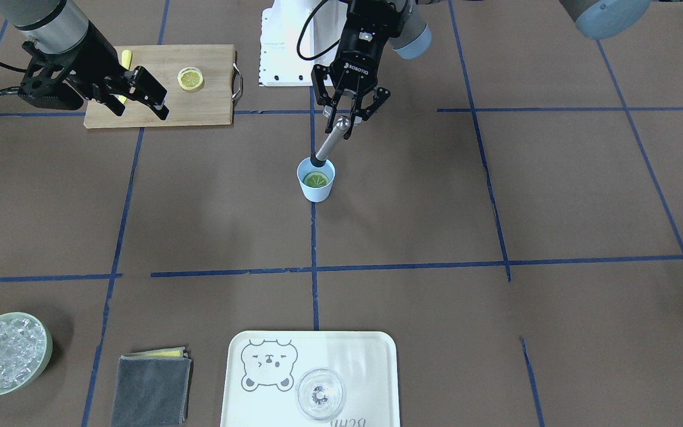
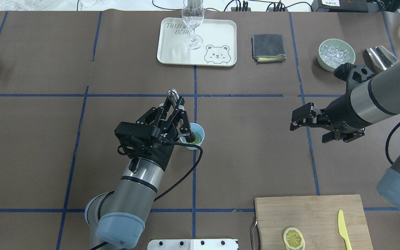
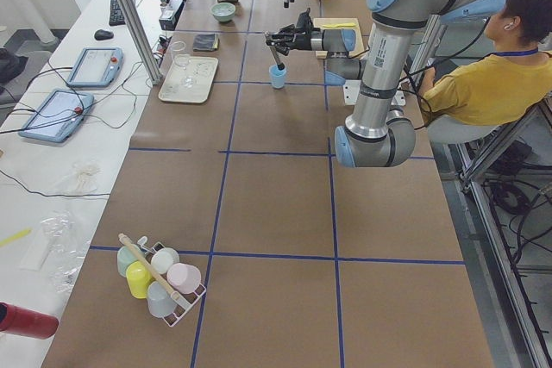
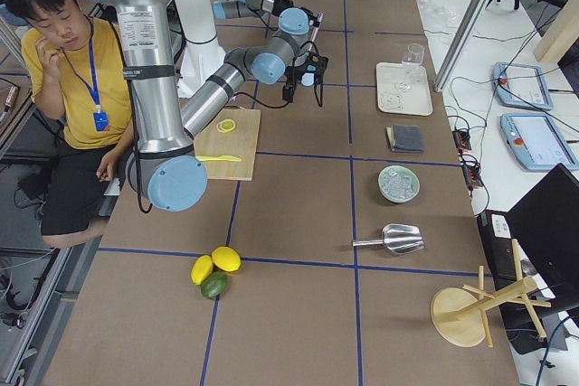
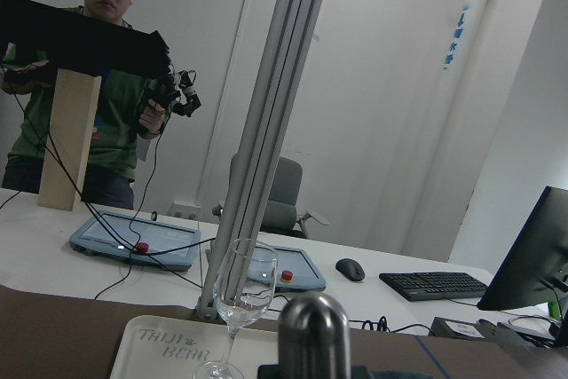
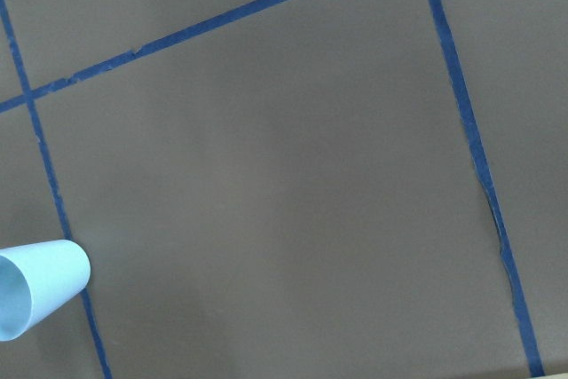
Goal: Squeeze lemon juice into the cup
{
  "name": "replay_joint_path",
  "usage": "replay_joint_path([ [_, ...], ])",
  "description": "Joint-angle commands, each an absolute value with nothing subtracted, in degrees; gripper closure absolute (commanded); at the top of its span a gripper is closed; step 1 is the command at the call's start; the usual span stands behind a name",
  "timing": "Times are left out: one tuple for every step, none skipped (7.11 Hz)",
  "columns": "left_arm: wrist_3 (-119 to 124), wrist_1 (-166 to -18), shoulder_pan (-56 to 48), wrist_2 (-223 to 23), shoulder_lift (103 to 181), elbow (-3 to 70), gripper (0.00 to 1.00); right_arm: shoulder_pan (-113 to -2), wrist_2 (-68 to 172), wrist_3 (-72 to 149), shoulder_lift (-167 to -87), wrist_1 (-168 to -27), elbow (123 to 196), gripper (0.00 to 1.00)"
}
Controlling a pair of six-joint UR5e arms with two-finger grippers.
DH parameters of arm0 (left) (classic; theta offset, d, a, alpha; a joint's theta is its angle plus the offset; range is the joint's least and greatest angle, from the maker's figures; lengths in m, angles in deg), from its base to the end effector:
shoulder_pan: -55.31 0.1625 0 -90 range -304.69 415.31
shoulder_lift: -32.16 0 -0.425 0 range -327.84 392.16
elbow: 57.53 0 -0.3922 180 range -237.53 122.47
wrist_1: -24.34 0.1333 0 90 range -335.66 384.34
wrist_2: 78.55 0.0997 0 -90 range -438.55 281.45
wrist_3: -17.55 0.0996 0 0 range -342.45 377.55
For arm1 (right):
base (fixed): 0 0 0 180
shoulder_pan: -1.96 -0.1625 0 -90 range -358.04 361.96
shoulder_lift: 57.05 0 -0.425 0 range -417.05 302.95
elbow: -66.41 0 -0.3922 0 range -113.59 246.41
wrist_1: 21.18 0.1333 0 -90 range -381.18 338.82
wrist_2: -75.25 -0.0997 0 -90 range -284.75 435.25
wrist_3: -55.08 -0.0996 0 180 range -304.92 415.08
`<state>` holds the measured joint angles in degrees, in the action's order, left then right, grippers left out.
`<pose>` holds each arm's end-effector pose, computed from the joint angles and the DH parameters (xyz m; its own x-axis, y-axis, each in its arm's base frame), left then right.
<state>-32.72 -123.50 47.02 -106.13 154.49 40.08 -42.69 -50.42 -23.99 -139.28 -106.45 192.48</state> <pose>0.5224 -0.3000 0.1648 0.4951 0.2269 -0.8387 0.8053 0.2425 0.5410 -0.2794 -0.3817 0.2907 0.5115 0.2888 0.8093 -0.1659 0.9573 -0.2367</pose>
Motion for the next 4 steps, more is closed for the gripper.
replay_joint_path([
  [-32.3,-123.5,47.3,-106.1,155.6,39.4,1.0,-42.7,-50.4,-24.0,-139.4,-106.4,192.5,0.0],
  [-29.5,-123.6,47.3,-106.1,156.0,39.6,1.0,-42.7,-51.4,-24.2,-139.4,-106.4,192.5,0.0],
  [-29.4,-123.6,47.3,-106.1,156.1,39.3,1.0,-42.7,-53.0,-24.3,-139.4,-106.4,192.4,0.0],
  [-29.3,-123.6,47.3,-106.1,156.1,39.2,1.0,-42.8,-52.9,-24.3,-139.4,-106.4,192.4,0.0],
])
